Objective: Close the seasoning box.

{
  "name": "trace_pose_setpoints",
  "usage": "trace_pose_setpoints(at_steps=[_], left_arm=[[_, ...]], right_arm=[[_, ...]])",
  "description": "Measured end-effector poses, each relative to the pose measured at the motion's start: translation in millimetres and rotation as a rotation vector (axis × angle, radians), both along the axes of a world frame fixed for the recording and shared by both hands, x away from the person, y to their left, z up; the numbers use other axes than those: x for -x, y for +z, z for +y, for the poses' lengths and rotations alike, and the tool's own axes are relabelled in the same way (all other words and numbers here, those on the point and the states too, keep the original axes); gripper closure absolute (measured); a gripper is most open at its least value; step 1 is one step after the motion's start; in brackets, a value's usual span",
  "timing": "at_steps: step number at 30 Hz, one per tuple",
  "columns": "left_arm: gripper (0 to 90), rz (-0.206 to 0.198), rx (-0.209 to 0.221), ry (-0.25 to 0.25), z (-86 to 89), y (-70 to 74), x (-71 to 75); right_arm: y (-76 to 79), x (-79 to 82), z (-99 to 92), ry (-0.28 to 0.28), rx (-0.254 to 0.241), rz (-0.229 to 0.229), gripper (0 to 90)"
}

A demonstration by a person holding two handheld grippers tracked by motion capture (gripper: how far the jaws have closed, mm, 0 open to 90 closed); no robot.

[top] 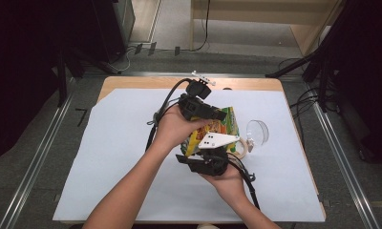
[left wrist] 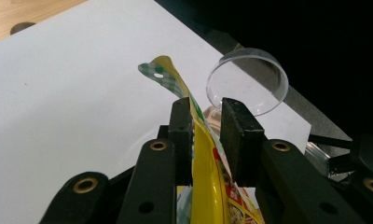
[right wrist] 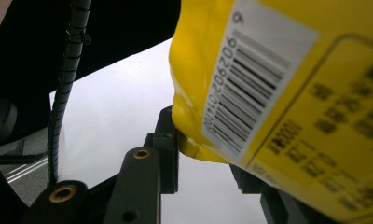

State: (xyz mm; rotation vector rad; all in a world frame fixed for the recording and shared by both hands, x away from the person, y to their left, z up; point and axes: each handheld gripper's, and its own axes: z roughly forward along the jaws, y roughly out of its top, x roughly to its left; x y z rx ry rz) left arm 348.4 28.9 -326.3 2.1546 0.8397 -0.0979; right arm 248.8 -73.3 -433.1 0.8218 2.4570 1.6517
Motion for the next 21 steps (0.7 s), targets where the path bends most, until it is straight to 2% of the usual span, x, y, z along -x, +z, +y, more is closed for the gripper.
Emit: trace_pose_setpoints(at_steps=[17,21], left_arm=[[74.6,-0.014,0.0,-0.009,-0.4,4.1,5.5],[74.7,0.001,0.001,-0.005,0.6,2.5,2.6]], right_arm=[[0.1,2.6,1.2,0.0,-0.005,-0.018,69.0],[0.0,1.8,0.9,0.003,-0.001,-0.02,68.9]])
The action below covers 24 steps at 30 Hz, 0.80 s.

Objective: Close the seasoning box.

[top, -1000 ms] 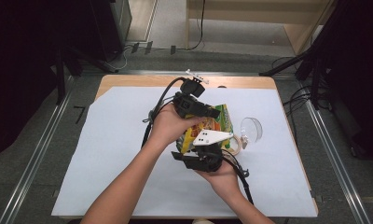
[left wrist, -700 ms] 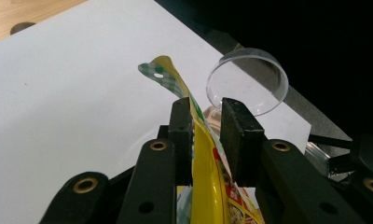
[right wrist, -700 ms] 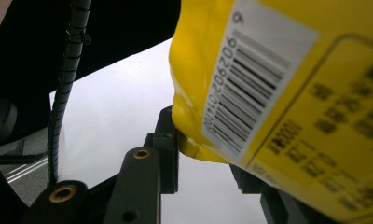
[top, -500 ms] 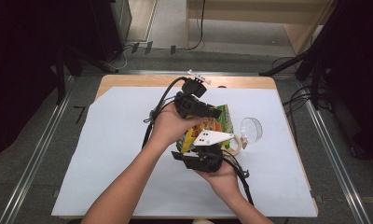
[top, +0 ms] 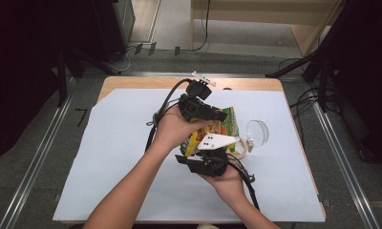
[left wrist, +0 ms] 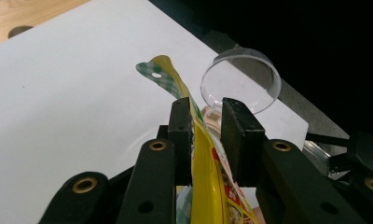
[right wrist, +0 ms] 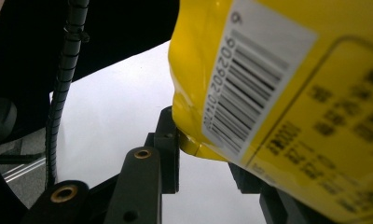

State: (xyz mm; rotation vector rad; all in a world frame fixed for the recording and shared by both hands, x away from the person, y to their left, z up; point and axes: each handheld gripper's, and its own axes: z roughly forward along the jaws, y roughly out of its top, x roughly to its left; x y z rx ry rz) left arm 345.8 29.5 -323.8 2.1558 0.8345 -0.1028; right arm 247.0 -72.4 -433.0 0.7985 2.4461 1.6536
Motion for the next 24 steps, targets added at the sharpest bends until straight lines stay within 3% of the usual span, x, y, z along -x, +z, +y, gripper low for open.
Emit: trace_pose_setpoints(at_steps=[24], left_arm=[[74.9,-0.012,0.007,-0.001,1.4,1.2,1.5]], right_arm=[[1.6,0.2,0.2,0.0,0.013,-0.012,69.2]])
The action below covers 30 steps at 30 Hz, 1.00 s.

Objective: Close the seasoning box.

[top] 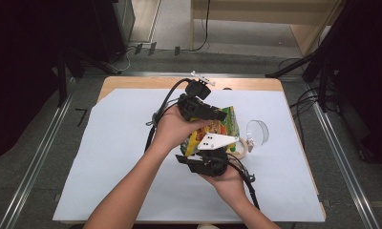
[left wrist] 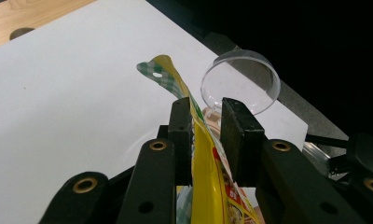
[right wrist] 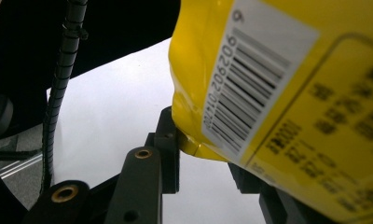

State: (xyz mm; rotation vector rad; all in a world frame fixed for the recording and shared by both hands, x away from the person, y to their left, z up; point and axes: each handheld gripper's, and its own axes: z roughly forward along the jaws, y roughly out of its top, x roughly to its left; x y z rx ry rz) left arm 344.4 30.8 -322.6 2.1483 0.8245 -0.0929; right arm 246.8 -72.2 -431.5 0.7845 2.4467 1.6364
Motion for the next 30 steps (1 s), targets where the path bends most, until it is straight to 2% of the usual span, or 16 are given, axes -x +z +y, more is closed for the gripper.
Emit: trace_pose_setpoints(at_steps=[11,18,24,30], left_arm=[[75.1,0.0,0.0,0.003,4.2,-3.4,1.6],[75.0,-0.018,0.003,0.003,9.9,-2.7,8.0],[75.5,-0.058,0.024,0.003,16.7,-6.3,16.9],[77.1,-0.038,0.047,0.007,25.9,-9.8,18.4]], right_arm=[[-2.2,0.8,2.5,0.013,0.014,0.007,69.3],[-2.7,3.3,5.9,0.021,0.029,-0.018,69.2],[-6.3,6.1,9.7,0.03,0.06,-0.04,66.7],[-10.1,10.1,12.8,0.056,0.065,-0.069,63.5]])
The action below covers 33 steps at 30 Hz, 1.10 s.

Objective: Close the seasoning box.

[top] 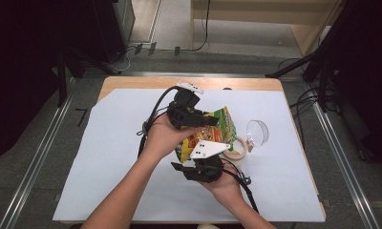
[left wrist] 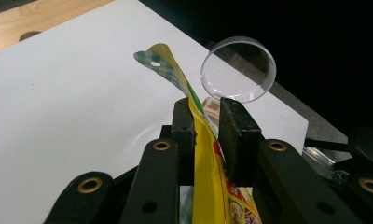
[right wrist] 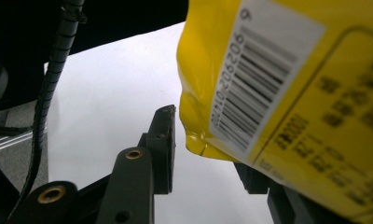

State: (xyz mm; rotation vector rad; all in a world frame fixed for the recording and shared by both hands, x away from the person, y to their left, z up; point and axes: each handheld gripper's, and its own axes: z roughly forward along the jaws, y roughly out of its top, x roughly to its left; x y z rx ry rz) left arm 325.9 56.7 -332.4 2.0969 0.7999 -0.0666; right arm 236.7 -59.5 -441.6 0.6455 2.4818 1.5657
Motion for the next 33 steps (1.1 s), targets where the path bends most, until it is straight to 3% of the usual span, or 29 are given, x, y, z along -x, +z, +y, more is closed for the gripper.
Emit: trace_pose_setpoints(at_steps=[10,20,25,33], left_arm=[[78.8,0.02,0.019,-0.009,4.8,-2.4,2.1],[77.5,0.005,-0.006,0.003,-4.4,9.6,0.3],[77.1,0.016,-0.034,-0.002,-10.6,7.8,-5.0],[77.1,0.034,-0.036,-0.009,-13.2,6.2,-10.3]], right_arm=[[-3.2,0.9,1.3,-0.001,0.012,0.0,66.1],[7.7,-0.5,-3.4,-0.008,-0.038,0.019,67.8],[6.8,-5.1,-5.7,-0.012,-0.05,0.053,67.7],[5.3,-6.8,-6.5,-0.023,-0.055,0.062,67.7]])
